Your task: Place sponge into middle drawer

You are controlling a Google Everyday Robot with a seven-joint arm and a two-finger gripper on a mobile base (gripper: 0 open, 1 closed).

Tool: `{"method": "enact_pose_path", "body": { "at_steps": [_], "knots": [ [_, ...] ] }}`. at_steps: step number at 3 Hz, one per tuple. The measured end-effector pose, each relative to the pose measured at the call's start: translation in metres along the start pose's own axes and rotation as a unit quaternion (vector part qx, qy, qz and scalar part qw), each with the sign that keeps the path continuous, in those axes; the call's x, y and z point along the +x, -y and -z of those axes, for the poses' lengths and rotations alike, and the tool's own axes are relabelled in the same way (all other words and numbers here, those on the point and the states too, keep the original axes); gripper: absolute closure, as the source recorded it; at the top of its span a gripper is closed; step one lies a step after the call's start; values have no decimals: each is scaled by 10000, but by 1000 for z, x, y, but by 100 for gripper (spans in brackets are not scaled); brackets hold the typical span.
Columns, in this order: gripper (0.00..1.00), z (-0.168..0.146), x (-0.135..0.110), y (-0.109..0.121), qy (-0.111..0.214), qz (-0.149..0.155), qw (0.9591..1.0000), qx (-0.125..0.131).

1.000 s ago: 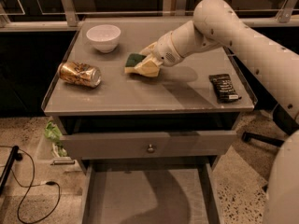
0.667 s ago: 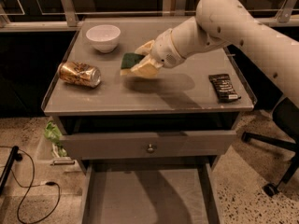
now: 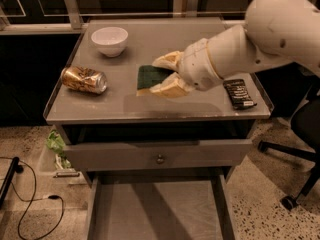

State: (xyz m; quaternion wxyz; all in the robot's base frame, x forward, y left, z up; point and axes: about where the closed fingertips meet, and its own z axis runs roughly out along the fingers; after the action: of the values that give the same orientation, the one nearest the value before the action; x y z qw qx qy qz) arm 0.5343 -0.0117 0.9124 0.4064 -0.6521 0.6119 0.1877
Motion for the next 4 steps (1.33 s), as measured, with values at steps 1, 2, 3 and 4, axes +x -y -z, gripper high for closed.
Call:
{"method": "enact_pose_path", "body": {
  "at_steps": [1, 2, 3, 4],
  "knots": [
    [100, 27, 21, -51, 136, -78, 9998, 134],
    [100, 48, 62, -101, 184, -310, 9991, 229],
    [100, 57, 114, -149, 92, -632, 9977, 232],
    [100, 57, 114, -149, 92, -632, 9977, 232]
  ]
}}
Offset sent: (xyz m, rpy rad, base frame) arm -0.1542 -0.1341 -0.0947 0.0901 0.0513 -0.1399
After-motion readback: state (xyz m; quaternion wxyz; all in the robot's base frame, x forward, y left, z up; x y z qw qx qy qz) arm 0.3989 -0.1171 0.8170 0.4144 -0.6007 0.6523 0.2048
